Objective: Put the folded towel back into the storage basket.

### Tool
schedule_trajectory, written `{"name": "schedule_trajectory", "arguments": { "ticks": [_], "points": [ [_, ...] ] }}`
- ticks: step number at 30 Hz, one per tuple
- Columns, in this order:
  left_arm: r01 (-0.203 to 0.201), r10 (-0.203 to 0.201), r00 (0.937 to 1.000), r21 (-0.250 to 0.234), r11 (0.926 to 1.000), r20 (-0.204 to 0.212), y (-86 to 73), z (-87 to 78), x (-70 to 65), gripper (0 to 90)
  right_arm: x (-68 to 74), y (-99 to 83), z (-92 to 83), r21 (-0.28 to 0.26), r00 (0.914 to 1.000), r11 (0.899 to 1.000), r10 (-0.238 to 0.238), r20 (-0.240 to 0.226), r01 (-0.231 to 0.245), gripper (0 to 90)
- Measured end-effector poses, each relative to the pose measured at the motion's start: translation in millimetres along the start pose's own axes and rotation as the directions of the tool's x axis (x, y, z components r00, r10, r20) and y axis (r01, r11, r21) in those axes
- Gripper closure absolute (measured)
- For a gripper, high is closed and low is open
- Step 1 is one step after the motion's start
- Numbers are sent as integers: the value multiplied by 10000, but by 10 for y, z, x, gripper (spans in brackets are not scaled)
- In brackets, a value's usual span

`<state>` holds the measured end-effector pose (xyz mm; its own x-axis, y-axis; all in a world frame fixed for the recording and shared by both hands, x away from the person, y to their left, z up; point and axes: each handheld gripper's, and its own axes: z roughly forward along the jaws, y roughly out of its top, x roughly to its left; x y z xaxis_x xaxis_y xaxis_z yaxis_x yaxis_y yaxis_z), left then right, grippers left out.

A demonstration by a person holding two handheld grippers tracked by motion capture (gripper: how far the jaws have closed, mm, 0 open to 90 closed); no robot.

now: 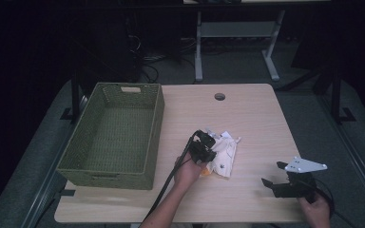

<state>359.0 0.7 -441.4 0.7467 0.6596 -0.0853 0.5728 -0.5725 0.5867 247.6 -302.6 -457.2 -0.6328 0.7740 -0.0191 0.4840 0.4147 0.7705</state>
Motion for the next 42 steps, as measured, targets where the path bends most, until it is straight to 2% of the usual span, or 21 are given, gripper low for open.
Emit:
{"name": "schedule_trajectory", "arguments": {
  "ticks": [5,7,11,12,14,17,18,19,20,22,23,25,26,28,33,34,36,37,39,40,42],
  "points": [
    [228,-220,9988,-178,9996,438,-11,-165,56,828,8,3,-4,-61,10000,10000,-6,-17,6,136],
    [405,-372,9954,-363,9985,881,-18,-272,94,828,6,4,-12,-71,10000,10000,50,18,-50,136],
    [687,-605,9896,-590,9959,1309,-27,-380,132,828,2,2,-12,-114,10000,9999,88,32,-87,136],
    [1066,-923,9813,-779,9912,1691,-35,-446,162,827,0,1,-14,-134,10000,9999,84,29,-84,136],
    [1178,-1016,9778,-800,9898,1831,-38,-483,179,827,-1,1,-14,-132,10000,9999,84,39,-83,136],
    [1600,-1337,9620,-947,9826,2381,-50,-582,253,827,-1,2,-13,-129,9999,9999,94,47,-94,136],
    [1908,-1547,9482,-1078,9757,2775,-60,-646,298,827,0,2,-11,-98,9999,9999,105,59,-104,136],
    [1908,-1547,9482,-1078,9757,2775,-60,-646,298,826,2,2,-10,-91,9999,9999,125,43,-125,136],
    [2244,-1765,9300,-1175,9674,3224,-69,-704,332,826,3,2,-8,-85,9999,9999,120,42,-120,136],
    [2258,-1769,9304,-1216,9666,3210,-69,-762,345,825,4,3,-7,-64,9999,9999,128,45,-128,136],
    [2336,-1812,9248,-1232,9645,3344,-72,-787,363,825,4,3,-7,-63,9999,9999,133,49,-133,136],
    [2390,-1845,9241,-1293,9624,3346,-73,-814,377,825,3,3,-8,-66,9999,9999,131,50,-131,136],
    [2376,-1842,9270,-1317,9624,3267,-73,-842,384,825,3,3,-8,-77,9999,9999,135,56,-134,136],
    [2467,-1888,9218,-1367,9594,3385,-80,-890,414,825,-1,3,-9,-78,9999,9999,129,76,-128,136],
    [2539,-1927,9208,-1461,9561,3390,-93,-1017,484,825,-2,3,-3,-35,9999,9999,94,100,-94,136],
    [2629,-1959,9138,-1506,9530,3557,-99,-1068,524,825,-3,4,-2,-26,9999,10000,93,115,-92,136],
    [2665,-1975,9131,-1555,9512,3568,-103,-1093,542,825,-3,4,-1,-30,9999,10000,90,114,-89,136],
    [2683,-1944,9074,-1574,9504,3726,-111,-1143,580,826,-4,4,1,-20,9999,10000,89,126,-89,136],
    [2668,-1914,9069,-1600,9504,3753,-115,-1164,593,826,-6,4,2,-17,9999,10000,83,128,-82,136],
    [2759,-1977,9019,-1599,9478,3841,-128,-1202,621,826,-6,4,3,-25,9999,9999,98,135,-98,136],
    [2703,-1933,9032,-1582,9497,3833,-145,-1240,656,826,-7,5,4,-36,9998,9999,104,140,-103,136]
  ]
}}
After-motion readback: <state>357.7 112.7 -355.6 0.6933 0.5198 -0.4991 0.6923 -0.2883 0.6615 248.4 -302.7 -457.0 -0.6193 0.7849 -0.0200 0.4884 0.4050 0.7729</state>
